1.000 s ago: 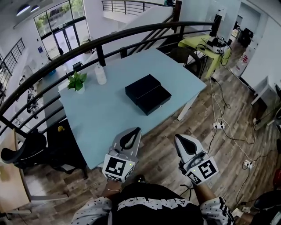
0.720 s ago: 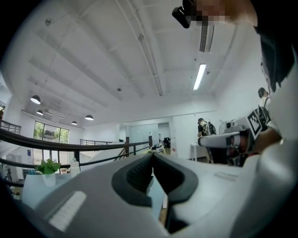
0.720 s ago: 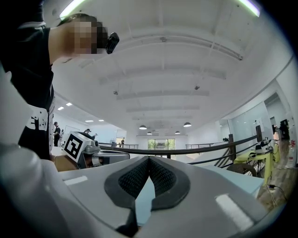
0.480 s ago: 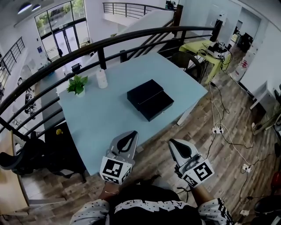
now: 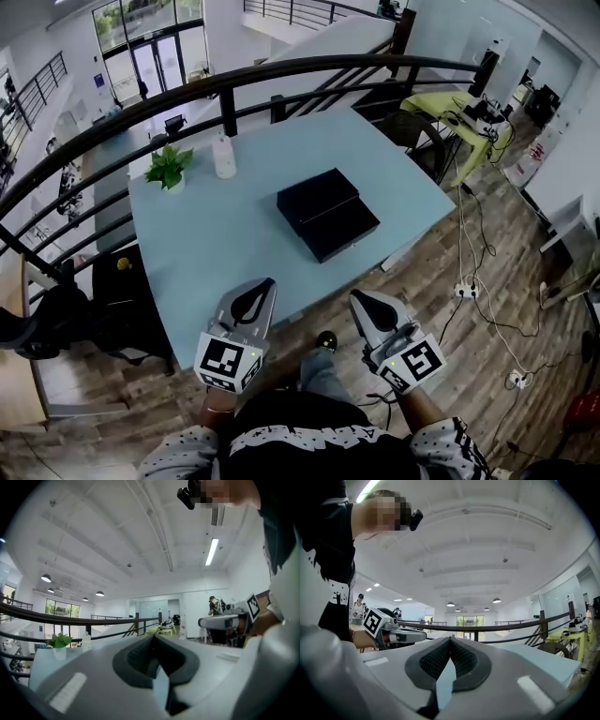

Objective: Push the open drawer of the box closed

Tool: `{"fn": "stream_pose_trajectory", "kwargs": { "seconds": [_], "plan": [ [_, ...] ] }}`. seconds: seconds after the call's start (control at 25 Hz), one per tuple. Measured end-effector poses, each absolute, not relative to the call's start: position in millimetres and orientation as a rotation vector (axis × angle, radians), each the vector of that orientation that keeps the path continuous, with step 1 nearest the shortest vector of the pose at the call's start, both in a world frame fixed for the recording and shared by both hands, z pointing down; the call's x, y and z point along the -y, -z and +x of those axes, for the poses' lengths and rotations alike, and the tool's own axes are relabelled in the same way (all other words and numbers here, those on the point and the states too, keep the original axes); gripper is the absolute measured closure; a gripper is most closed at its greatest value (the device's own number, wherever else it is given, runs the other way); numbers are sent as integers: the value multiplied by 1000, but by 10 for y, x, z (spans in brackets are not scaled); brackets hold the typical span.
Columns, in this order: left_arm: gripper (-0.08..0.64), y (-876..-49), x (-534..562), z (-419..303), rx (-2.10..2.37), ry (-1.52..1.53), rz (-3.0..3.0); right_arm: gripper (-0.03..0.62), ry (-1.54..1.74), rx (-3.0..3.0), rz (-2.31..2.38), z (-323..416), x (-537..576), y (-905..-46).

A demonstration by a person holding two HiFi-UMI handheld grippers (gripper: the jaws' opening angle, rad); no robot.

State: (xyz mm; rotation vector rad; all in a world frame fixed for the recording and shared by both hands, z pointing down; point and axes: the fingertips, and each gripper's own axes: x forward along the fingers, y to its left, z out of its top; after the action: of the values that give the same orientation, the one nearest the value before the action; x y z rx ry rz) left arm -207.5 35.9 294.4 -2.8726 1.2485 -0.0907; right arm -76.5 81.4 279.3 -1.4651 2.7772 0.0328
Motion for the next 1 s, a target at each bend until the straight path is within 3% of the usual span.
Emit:
{"fn": "stream_pose_trajectory", "kwargs": {
  "seconds": [1.0],
  "plan": [
    [560,-3656,1446,-899,-1352,370,-2853,597,73,-2879,-1507,566,947,-3761]
  ]
}}
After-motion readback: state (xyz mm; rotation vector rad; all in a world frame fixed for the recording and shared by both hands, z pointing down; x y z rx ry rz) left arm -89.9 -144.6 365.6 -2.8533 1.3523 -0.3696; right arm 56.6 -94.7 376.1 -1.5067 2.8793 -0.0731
